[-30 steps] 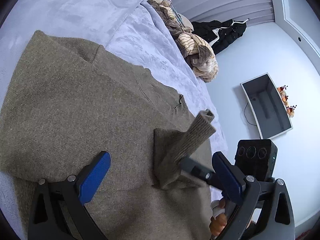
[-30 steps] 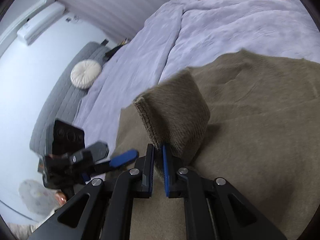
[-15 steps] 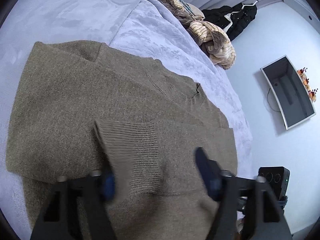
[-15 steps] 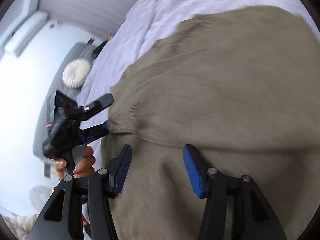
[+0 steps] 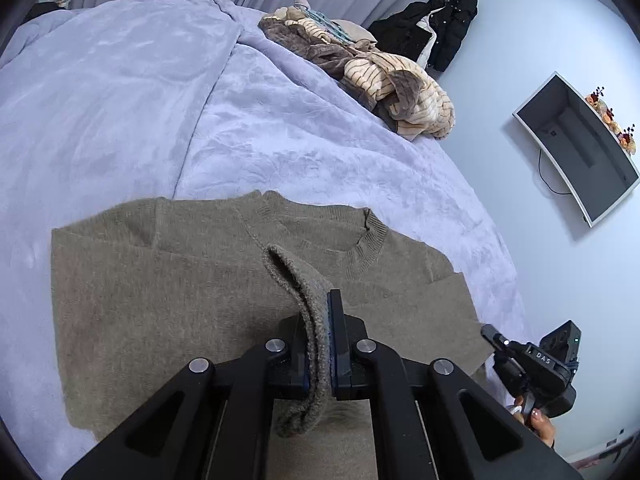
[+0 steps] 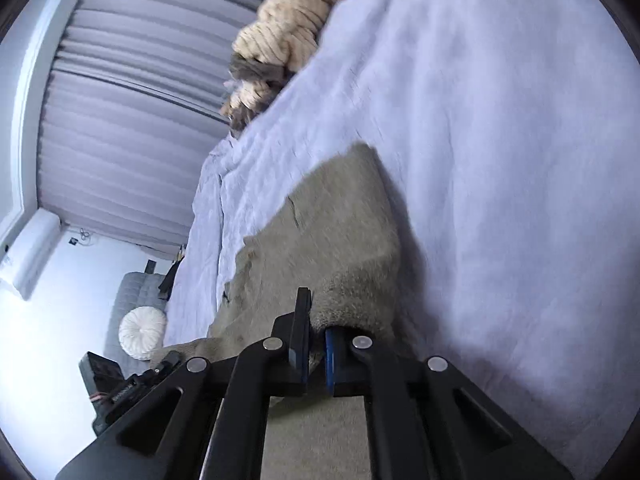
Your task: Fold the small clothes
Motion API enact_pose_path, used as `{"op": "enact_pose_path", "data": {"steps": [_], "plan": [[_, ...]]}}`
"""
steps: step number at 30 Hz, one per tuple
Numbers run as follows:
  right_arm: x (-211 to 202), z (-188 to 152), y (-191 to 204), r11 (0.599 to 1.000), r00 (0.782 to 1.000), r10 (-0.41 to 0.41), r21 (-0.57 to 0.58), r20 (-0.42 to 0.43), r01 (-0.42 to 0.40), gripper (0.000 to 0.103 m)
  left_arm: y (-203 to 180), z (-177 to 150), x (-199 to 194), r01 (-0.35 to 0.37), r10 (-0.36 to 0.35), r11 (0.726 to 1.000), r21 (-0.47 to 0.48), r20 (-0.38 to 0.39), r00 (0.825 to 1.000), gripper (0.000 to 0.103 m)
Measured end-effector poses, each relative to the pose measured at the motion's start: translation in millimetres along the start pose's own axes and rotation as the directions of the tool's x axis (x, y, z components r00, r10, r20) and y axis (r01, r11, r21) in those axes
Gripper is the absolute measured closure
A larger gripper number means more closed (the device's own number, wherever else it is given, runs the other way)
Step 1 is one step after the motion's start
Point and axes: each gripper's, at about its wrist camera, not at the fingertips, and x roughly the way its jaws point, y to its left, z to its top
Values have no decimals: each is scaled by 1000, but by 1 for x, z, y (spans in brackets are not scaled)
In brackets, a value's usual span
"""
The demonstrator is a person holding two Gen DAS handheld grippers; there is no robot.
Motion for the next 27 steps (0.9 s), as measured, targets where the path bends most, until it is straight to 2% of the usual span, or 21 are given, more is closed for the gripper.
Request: {"op": "enact_pose_path", "data": {"steps": [1, 3, 5, 6, 7, 8, 11, 12, 13, 15, 16, 21, 22, 24, 27], "plan": [[-5, 1, 2, 1000, 999, -14, -24, 35, 15, 97, 7, -2, 3, -12, 12, 1000, -11, -12, 1000, 96], [-14, 9, -15, 1000, 999, -17, -17, 30, 18, 97, 27, -11, 16, -24, 21, 998, -56, -57, 998, 96], [-2, 4, -26, 996, 996, -82, -22, -25, 82, 97, 43, -23, 32, -52, 42, 994, -97, -103, 994, 96], [2, 4, -35, 993, 990, -113, -21, -85, 112, 96, 51, -31, 39, -61, 48, 991, -115, -120, 992, 96], [8, -2, -41, 993, 983, -116, -16, -139, 115, 95, 57, -37, 41, -46, 31, 990, -134, -115, 993, 96], [4, -2, -42, 995, 983, -103, -15, -151, 102, 94, 60, -41, 41, -31, 16, 989, -145, -101, 995, 96], [-19, 3, -26, 993, 979, -88, -93, -186, 72, 69, 58, -41, 41, -26, 13, 990, -141, -95, 995, 96], [-29, 7, -15, 987, 982, -86, -149, -168, 61, 56, 56, -40, 41, -38, 26, 992, -122, -98, 995, 96], [-38, 13, -2, 973, 988, -90, -221, -126, 61, 47, 54, -40, 42, -47, 36, 993, -107, -99, 994, 96], [-49, 25, 8, 954, 993, -104, -288, -51, 85, 44, 49, -39, 42, -65, 56, 994, -83, -98, 994, 96], [-44, 37, 8, 954, 991, -127, -278, -40, 111, 44, 48, -40, 42, -69, 62, 994, -80, -96, 993, 96], [15, 77, -27, 980, 971, -173, -125, -164, 153, 44, 49, -39, 38, -76, 67, 992, -97, -95, 993, 96], [25, 79, -31, 981, 967, -175, -112, -185, 156, 57, 47, -37, 37, -79, 71, 993, -87, -95, 993, 96], [40, 79, -26, 979, 958, -173, -143, -228, 143, 95, 39, -31, 33, -83, 79, 996, -43, -84, 993, 96], [26, 76, -2, 957, 974, -184, -251, -135, 146, 95, 31, -16, 31, -93, 93, 996, 16, -55, 994, 96]]}}
